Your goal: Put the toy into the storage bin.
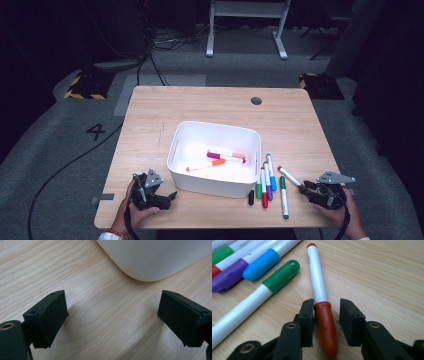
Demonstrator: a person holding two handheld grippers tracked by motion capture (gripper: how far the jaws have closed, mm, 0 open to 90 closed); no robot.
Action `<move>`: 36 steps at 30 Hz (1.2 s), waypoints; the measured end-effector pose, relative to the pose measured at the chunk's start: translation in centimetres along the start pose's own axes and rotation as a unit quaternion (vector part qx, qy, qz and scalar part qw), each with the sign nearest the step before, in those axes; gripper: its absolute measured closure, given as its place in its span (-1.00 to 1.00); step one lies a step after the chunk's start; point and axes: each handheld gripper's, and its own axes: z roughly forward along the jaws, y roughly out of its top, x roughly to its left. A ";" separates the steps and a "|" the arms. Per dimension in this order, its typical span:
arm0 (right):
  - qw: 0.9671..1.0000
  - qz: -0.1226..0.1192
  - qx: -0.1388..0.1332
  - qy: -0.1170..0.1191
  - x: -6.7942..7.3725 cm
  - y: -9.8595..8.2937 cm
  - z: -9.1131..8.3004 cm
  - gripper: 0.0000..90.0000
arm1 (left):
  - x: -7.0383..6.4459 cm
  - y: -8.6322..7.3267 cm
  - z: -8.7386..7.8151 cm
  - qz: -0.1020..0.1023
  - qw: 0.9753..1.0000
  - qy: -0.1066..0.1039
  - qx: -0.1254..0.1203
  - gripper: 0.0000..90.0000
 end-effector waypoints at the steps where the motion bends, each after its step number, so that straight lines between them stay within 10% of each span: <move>1: 1.000 0.006 -0.004 -0.002 -0.1 -0.1 0.0 0.58 | 0.0 0.0 0.0 0.000 1.000 0.000 0.000 -0.80; 36: 0.999 0.012 -0.034 -0.008 0.5 0.2 0.6 0.68 | 0.0 0.0 0.0 0.000 1.000 0.001 0.000 -0.80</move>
